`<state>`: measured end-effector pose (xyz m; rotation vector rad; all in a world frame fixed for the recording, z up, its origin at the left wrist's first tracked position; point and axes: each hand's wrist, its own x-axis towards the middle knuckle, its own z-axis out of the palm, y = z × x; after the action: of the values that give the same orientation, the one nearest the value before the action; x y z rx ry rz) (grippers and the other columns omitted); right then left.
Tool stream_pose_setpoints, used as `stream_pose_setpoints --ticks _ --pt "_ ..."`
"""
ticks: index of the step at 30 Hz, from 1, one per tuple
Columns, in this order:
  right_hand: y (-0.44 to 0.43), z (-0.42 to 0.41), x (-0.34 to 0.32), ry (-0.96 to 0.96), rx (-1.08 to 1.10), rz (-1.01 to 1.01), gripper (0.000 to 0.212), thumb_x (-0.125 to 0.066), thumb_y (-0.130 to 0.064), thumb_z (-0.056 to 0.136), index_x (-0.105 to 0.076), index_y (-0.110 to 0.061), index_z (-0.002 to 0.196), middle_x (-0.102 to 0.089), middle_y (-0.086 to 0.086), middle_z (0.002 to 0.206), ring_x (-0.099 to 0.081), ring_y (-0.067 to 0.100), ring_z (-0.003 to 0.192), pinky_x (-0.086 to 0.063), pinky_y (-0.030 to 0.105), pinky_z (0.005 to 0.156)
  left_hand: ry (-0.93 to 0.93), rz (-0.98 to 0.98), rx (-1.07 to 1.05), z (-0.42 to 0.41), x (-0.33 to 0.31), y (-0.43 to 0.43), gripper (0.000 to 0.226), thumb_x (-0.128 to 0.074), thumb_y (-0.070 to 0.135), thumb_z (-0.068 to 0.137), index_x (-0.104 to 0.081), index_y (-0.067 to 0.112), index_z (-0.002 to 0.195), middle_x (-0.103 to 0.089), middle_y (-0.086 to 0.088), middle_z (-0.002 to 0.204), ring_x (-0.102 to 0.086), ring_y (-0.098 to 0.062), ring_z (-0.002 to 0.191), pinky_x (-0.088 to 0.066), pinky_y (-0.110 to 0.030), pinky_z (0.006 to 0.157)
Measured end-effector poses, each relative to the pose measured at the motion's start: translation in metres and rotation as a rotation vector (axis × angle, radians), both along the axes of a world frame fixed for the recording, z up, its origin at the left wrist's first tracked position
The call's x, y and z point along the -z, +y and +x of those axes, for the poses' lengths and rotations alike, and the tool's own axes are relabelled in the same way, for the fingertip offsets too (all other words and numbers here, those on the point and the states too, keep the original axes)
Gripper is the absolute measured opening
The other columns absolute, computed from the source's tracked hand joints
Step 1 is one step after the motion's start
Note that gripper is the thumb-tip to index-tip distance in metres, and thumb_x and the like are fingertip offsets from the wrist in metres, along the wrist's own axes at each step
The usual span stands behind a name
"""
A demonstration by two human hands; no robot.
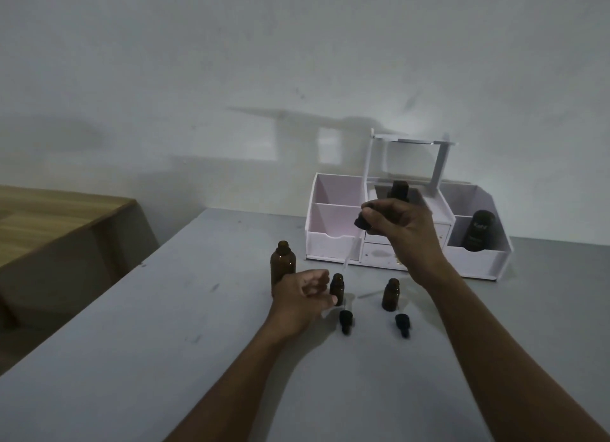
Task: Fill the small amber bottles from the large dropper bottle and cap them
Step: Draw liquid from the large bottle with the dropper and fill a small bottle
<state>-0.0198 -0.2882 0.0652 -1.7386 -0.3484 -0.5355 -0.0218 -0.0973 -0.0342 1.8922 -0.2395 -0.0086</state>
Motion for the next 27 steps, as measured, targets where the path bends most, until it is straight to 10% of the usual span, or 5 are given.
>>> stream_pose_setpoints --ticks 27 --pt "0.008 0.009 0.014 0.021 0.039 -0.116 0.01 -0.069 -0.017 0.091 -0.073 -0.025 0.096 -0.078 -0.004 0.086 -0.075 0.008 0.083 -0.059 0.025 0.083 -0.034 0.042 -0.052 0.015 0.01 -0.008 0.046 -0.083 0.013 0.074 -0.069 0.014 0.118 -0.071 0.002 0.113 -0.064 -0.001 0.091 -0.047 -0.004 0.066"
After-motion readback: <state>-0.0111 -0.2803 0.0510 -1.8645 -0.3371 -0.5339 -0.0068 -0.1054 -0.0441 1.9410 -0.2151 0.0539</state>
